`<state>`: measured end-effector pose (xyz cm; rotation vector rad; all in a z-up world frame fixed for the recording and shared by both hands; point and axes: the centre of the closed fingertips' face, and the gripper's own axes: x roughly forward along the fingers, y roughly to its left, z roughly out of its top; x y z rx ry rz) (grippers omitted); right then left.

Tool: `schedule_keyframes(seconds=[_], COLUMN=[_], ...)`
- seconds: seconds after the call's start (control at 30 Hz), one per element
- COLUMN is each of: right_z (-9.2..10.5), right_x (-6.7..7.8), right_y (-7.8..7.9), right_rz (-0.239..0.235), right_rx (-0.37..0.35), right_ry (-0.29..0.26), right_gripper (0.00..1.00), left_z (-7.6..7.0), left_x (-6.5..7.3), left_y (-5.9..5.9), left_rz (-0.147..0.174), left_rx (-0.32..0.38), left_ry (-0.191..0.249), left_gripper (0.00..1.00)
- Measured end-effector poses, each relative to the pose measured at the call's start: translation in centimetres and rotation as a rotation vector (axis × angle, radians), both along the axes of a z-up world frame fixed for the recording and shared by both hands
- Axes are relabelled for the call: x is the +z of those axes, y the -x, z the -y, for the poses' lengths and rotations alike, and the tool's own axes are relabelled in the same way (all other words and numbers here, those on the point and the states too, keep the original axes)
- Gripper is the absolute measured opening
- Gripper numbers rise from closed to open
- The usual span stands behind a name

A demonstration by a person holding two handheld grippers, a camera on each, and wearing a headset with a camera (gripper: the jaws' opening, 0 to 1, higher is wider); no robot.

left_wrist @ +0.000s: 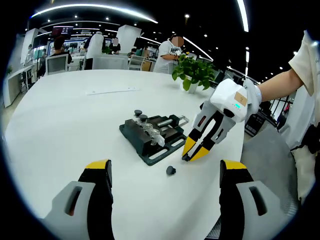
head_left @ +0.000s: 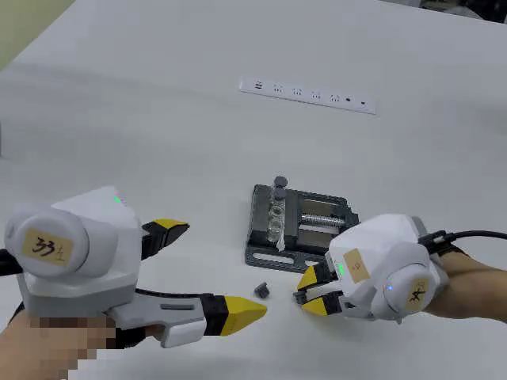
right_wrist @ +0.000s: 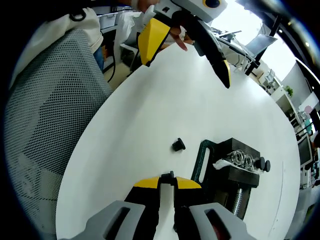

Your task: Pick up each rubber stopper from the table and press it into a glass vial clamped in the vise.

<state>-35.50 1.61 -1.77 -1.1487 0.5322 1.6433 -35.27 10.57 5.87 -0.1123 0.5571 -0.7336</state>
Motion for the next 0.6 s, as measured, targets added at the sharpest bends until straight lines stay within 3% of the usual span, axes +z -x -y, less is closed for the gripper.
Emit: schedule_keyframes(seconds=[0.07, 0.1, 0.2, 0.3, 0.37, 0.43, 0.6], right_z=[0.0, -0.1, -0.4, -0.6, -0.6, -0.8, -1.2], right_x=[0.6, 1.3, 3.1, 5.0, 6.2, 7.7, 10.9], right_y=[-0.5, -1.4, -2.5, -3.6, -3.7, -4.2, -4.7], right_rz=[0.01, 0.048, 0.094, 0.139, 0.136, 0.189, 0.274], right_rx=[-0.025, -0.063, -0.105, -0.128, -0.132, -0.131, -0.144], right_ry=[-0.013, -0.035, -0.089, -0.141, -0.152, -0.188, -0.257], right_gripper=[0.05, 0.05, 0.05, 0.05, 0.05, 0.05, 0.05], left_z=[0.0, 0.2, 0.1, 0.6, 0.5, 0.8, 2.1], left_x=[0.1, 0.3, 0.6, 1.3, 1.5, 2.0, 4.1], left_y=[-0.1, -0.2, -0.7, -1.1, -1.6, -2.0, -3.0], left_rz=[-0.004, -0.01, -0.03, -0.045, -0.048, -0.052, -0.063], left_rx=[0.0, 0.003, 0.022, 0.019, 0.019, 0.009, -0.015], left_ry=[0.007, 0.023, 0.057, 0.102, 0.115, 0.135, 0.243], left_gripper=[0.86, 0.84, 0.83, 0.79, 0.79, 0.78, 0.72])
